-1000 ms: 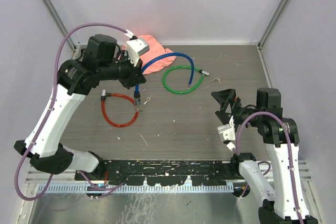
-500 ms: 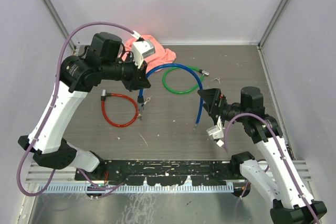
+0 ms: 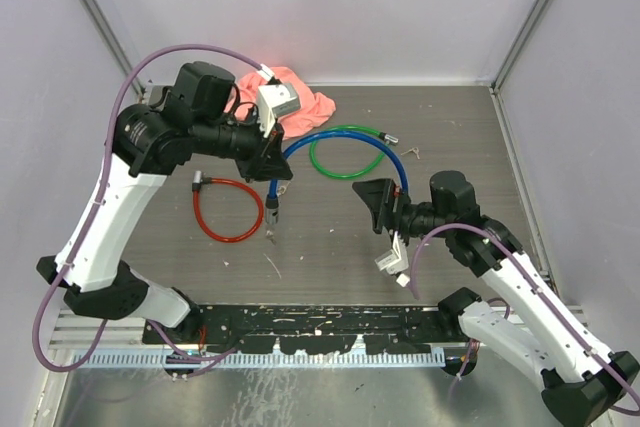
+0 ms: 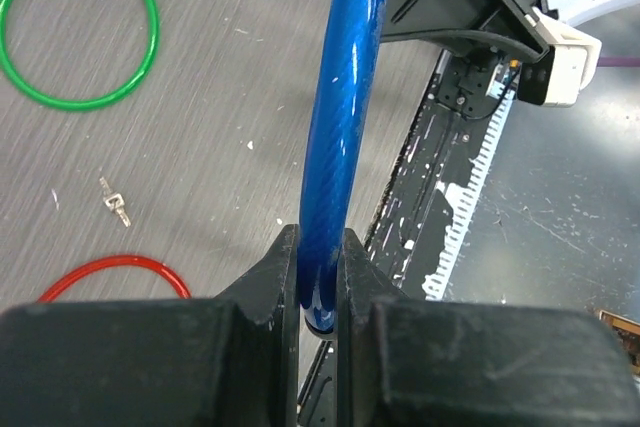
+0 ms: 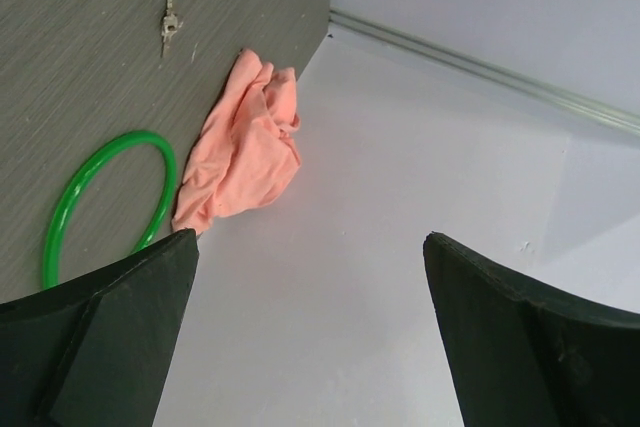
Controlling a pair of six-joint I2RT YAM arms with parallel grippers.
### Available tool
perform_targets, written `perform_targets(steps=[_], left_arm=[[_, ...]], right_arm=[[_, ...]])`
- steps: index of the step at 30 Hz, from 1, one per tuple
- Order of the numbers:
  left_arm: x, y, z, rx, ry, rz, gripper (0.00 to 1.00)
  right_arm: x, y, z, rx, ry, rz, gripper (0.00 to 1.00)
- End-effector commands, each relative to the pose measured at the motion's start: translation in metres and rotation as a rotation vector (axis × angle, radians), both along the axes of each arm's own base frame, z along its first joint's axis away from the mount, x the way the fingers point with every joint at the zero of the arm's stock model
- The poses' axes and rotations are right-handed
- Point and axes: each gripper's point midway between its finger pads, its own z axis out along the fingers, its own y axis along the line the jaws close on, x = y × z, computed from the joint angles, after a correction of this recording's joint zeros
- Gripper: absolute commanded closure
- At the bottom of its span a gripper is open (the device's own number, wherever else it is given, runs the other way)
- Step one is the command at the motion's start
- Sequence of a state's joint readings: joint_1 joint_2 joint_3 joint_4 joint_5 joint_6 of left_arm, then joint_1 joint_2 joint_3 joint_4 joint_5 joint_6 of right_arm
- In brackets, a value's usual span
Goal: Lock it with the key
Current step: Lock the lock.
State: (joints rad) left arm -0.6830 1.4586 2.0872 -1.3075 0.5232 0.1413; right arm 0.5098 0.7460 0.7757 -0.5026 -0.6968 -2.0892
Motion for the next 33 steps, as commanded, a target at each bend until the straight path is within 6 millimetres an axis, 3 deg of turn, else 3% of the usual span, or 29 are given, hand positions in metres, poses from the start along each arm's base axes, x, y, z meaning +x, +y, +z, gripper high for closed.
perform_targets(steps=[1,8,14,26,33], left_arm=[[0.006,0.007,0.016,-0.011,-0.081,0.051,1.00],[0.023,0.015,-0.004,0.075,-0.083,0.123,1.00],[0.017,0.012,0.000,0.051,-0.074,0.091,1.00],[-0.016,0.013,0.004,0.021,-0.005,-0.018,1.00],[-0.015,0.021,0.005,0.036,-0.037,0.007,1.00]], right_arm=[[-0.010,-0.001,0.036,-0.223,-0.569,0.158,0.00],[-0.047,-0.014,0.031,-0.224,-0.540,0.196,0.00],[-0.038,-0.024,0.018,-0.286,-0.523,0.141,0.00],[-0.003,-0.014,0.009,-0.319,-0.549,0.091,0.00],[-0.006,-0.022,0.007,-0.364,-0.508,0.082,0.00]])
